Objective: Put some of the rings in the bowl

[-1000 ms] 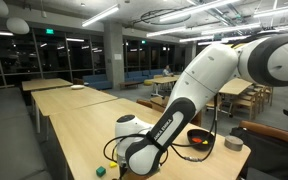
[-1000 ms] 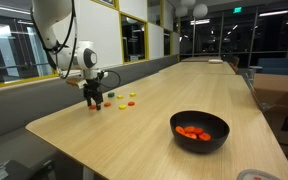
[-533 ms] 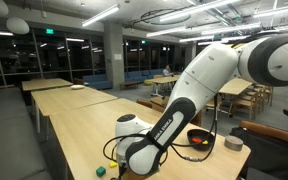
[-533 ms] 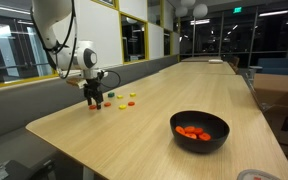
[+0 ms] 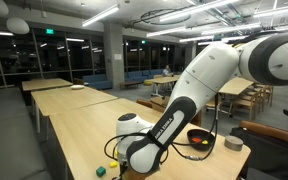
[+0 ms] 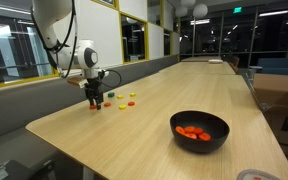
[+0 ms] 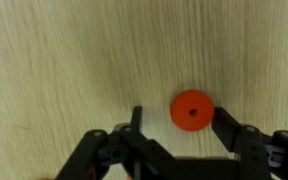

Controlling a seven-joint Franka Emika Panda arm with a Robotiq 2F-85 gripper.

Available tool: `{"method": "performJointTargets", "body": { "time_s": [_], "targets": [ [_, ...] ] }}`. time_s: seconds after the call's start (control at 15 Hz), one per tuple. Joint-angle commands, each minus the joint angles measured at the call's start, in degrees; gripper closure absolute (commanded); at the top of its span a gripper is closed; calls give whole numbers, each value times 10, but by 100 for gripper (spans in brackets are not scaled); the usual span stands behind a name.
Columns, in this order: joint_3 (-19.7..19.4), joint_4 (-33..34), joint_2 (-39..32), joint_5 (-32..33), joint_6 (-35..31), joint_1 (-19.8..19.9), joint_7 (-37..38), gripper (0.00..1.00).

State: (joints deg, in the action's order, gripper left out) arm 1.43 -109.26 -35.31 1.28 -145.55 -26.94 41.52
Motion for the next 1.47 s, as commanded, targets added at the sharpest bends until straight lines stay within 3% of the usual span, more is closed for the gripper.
{"method": "performJointTargets", "body": {
  "time_s": [0.0, 0.2, 0.8, 1.13, 1.4],
  "targets": [
    [-8, -20, 21, 17, -10, -5, 15, 58],
    [-9, -27, 29, 18, -9, -3, 15, 80],
    [-45, -86, 93, 25, -14, 22, 30, 77],
    [-78, -153, 168, 31, -27, 83, 23, 77],
    [-96, -206, 220, 22, -55, 154, 8, 77]
  ]
}}
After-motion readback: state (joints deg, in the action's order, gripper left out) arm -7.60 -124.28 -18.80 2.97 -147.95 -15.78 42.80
